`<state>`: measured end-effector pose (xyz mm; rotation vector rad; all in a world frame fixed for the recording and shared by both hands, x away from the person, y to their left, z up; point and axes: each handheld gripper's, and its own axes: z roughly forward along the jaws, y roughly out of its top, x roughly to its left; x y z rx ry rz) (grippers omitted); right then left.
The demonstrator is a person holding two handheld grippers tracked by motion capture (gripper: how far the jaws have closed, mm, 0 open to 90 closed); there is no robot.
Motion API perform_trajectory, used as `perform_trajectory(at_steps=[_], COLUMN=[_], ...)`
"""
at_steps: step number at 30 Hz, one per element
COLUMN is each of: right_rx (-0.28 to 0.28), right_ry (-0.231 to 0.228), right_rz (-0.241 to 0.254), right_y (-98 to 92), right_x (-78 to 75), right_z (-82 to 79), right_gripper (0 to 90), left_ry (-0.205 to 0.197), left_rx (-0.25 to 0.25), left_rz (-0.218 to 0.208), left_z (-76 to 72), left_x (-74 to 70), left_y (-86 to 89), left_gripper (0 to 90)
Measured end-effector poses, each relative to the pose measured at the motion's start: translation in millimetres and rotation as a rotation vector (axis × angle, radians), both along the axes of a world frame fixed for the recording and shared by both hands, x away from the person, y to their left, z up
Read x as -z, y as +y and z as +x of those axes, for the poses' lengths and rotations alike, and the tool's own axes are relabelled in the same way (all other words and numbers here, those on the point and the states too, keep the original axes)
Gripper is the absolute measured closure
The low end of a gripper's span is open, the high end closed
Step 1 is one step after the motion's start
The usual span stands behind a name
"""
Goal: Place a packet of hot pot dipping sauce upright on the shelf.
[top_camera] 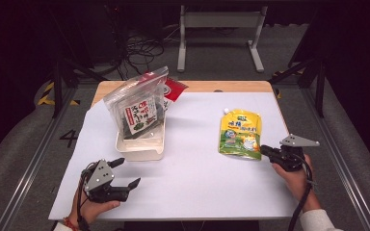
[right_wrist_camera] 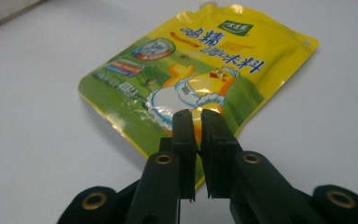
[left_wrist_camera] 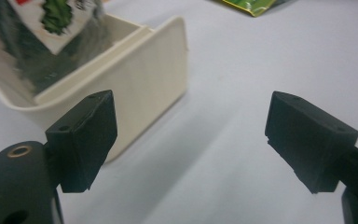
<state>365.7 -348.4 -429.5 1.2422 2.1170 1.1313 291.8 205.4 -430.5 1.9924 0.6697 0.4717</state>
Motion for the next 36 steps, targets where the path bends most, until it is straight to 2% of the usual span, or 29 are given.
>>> perform_trajectory(at_steps=[2, 4, 8, 10, 15, 19, 21, 24, 26, 30, 32, 36], right_rx=[0.010, 0.027, 0.050, 0.056, 0.084, 0.101, 0.117, 0.077, 0.073, 0.066, 0.061, 0.043], right_ry=[0.003, 0.004, 0.021, 0.028, 0.063, 0.082, 0.122, 0.179, 0.178, 0.187, 0.195, 0.177], right_rz=[0.012, 0.022, 0.020, -0.012, -0.025, 0.002, 0.050, 0.112, 0.081, 0.068, 0.055, 0.021], right_y=[0.3, 2.2, 8.5, 12.4, 16.3, 14.2, 11.9, 12.0, 17.9, 19.5, 20.0, 23.7], right_x=[-0.3, 0.5, 3.0, 3.9, 10.8, 13.7, 17.2, 22.3, 22.0, 20.7, 18.4, 15.0], right_z=[5.7, 12.1, 23.0, 28.1, 38.7, 43.4, 47.1, 51.5, 52.3, 52.2, 51.2, 46.7], right_gripper=[84.4, 79.3, 64.5, 56.9, 42.6, 32.0, 27.3, 21.3, 20.7, 26.3, 32.7, 47.9], left_ry=[0.029, 0.055, 0.076, 0.078, 0.069, 0.080, 0.085, 0.086, 0.084, 0.089, 0.091, 0.107], left_rx=[0.013, 0.029, 0.049, 0.058, 0.089, 0.099, 0.105, 0.113, 0.118, 0.127, 0.135, 0.151], left_rz=[0.006, 0.011, 0.041, 0.067, 0.124, 0.130, 0.129, 0.141, 0.150, 0.154, 0.155, 0.147], left_z=[-0.9, 0.8, 2.9, 3.0, -0.4, 0.6, 1.1, 0.6, 0.4, 1.0, 1.4, 1.7], left_x=[4.2, 7.2, 13.2, 15.8, 19.0, 20.6, 21.3, 21.7, 21.9, 23.0, 23.5, 24.0], left_y=[-2.8, -5.1, -9.3, -12.2, -19.6, -21.3, -22.3, -24.7, -25.9, -27.9, -28.9, -30.9], left_gripper=[16.6, 16.3, 16.1, 16.0, 15.8, 15.7, 15.7, 15.7, 15.7, 15.7, 15.7, 15.6])
